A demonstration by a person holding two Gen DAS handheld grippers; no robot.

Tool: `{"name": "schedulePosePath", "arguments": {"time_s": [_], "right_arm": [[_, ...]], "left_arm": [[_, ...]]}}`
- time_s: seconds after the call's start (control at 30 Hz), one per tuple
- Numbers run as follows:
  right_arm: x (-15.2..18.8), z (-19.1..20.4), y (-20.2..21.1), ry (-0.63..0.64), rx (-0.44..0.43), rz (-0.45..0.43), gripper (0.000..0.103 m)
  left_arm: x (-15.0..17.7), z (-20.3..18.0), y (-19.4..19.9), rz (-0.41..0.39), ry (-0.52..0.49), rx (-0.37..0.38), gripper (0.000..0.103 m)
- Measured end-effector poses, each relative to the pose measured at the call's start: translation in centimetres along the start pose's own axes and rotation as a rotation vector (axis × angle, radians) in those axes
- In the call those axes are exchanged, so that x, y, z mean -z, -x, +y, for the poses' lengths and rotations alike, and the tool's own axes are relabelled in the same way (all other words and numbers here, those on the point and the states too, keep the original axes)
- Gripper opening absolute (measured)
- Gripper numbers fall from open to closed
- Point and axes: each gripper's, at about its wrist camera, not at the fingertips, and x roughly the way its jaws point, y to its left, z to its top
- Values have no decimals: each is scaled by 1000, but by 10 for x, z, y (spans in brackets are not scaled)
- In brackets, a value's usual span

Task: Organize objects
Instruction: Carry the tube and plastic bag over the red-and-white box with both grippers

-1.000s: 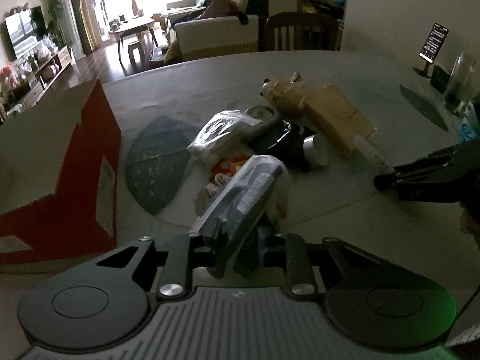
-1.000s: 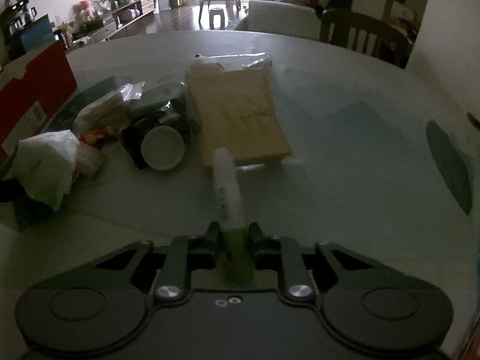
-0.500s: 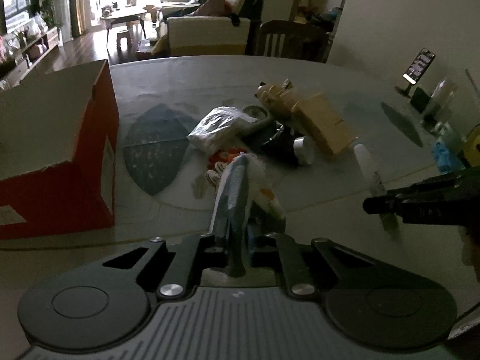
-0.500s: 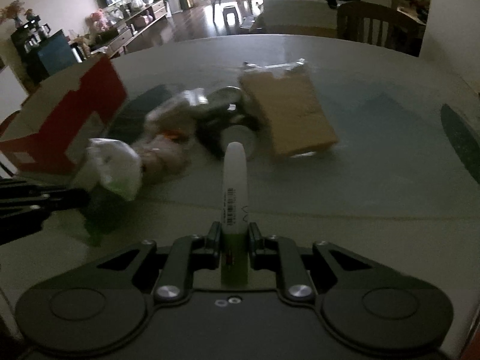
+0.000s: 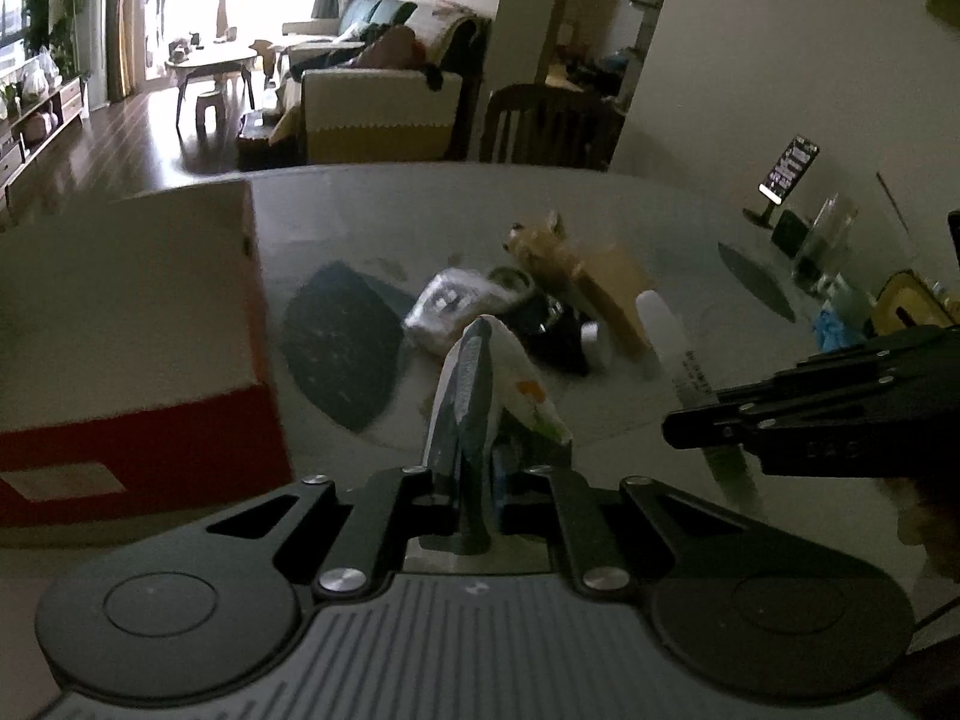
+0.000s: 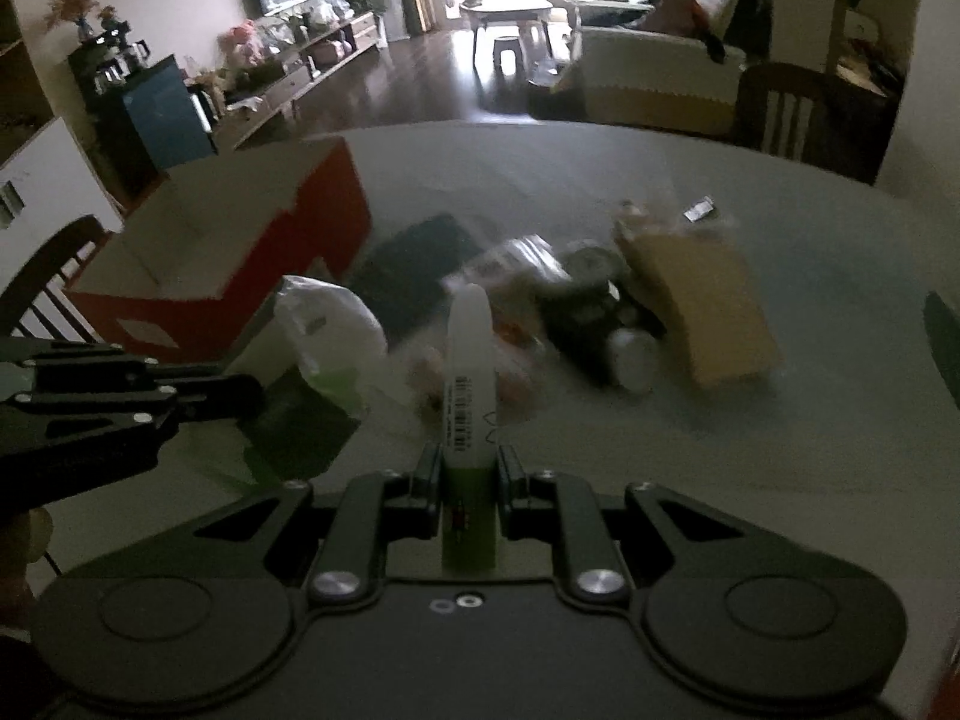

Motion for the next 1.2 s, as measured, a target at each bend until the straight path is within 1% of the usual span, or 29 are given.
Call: {"name": "schedulePosePath", "arguments": {"time_s": [0.13,0.3,0.47,0.63,0.77,0.97,1.1,1.2], "right_arm": [[-22,24,1,17,-21,-15,17],[-48,58,-6,54,-38,-31,17],[-76,95,-17,94,-67,-43,17],[-98,127,-33,112,-92,-36,17],[-115,150,-52,113,-91,-16,17],[-133,175,-88,119,-80,16,17],[-136,188,-112,128,-63,42,17],[-139,195,-128,131,-50,53,17]], "left_arm": [[-13,21,21,-43,-2,3,9],[-27,50,44,-97,19,-14,9],[-40,81,63,-150,27,-59,9],[-49,116,75,-175,53,-116,9],[-53,144,78,-174,64,-170,9],[-56,186,76,-146,67,-254,9],[-56,209,66,-113,76,-292,9],[-57,220,57,-93,63,-319,9]]}}
